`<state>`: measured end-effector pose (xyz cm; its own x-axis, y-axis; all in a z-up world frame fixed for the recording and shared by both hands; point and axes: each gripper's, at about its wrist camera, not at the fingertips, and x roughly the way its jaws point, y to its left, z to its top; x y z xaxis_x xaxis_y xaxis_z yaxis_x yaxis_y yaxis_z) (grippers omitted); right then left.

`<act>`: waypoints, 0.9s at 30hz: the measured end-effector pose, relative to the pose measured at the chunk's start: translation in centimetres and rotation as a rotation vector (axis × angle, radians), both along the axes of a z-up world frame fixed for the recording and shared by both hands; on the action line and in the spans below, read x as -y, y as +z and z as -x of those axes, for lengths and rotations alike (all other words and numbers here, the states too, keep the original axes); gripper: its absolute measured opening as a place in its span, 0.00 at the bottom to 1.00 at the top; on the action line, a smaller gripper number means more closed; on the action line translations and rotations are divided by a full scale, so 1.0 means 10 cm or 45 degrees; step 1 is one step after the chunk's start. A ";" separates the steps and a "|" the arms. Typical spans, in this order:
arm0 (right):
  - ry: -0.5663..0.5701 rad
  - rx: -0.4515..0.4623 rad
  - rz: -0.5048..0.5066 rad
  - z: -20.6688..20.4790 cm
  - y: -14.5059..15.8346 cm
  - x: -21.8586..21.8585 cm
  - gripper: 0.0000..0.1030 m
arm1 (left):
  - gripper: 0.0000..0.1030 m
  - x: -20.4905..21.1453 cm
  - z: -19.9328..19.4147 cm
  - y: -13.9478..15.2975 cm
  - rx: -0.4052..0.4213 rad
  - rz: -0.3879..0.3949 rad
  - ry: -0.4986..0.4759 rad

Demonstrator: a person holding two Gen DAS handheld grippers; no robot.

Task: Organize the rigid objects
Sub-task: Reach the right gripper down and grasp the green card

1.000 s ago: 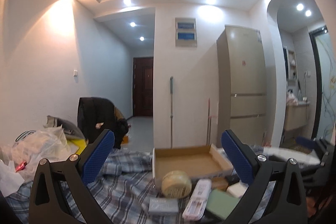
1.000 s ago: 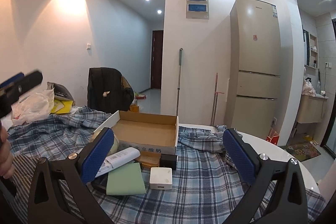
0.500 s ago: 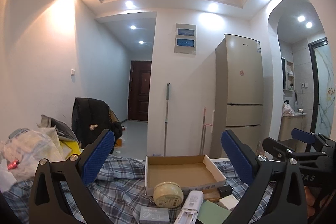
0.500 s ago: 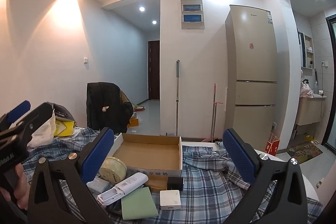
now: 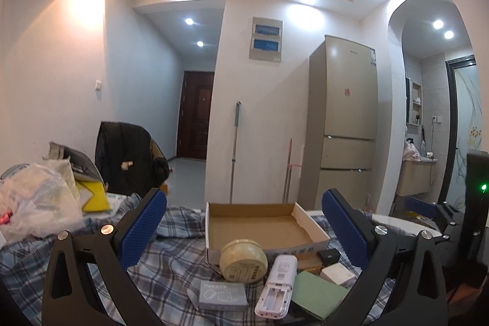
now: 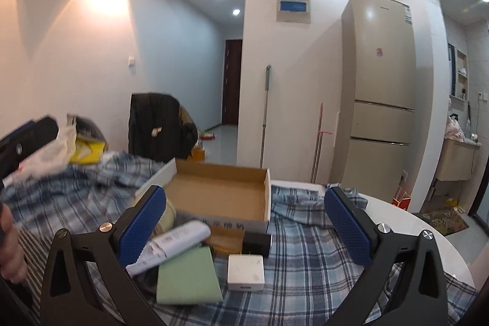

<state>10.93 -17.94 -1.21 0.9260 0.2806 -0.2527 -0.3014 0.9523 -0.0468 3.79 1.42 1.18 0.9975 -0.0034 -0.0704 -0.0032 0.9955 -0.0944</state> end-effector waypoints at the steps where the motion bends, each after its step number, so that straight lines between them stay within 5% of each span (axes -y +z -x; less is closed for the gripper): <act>1: 0.016 -0.022 0.011 -0.02 -0.03 -0.02 1.00 | 1.00 0.01 -0.03 -0.03 -0.017 -0.004 -0.002; 18: 0.106 -0.205 0.076 -0.17 -0.12 -0.13 0.97 | 1.00 -0.15 -0.23 -0.18 -0.142 0.067 0.056; 27: 0.192 -0.551 0.251 -0.47 -0.39 -0.46 0.87 | 1.00 -0.24 -0.23 -0.19 -0.153 0.110 0.132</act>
<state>15.65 -13.37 -5.11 0.6775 0.3114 -0.6663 -0.4664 0.8824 -0.0618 6.09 3.81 -0.75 0.9774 0.0875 -0.1926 -0.1214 0.9775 -0.1722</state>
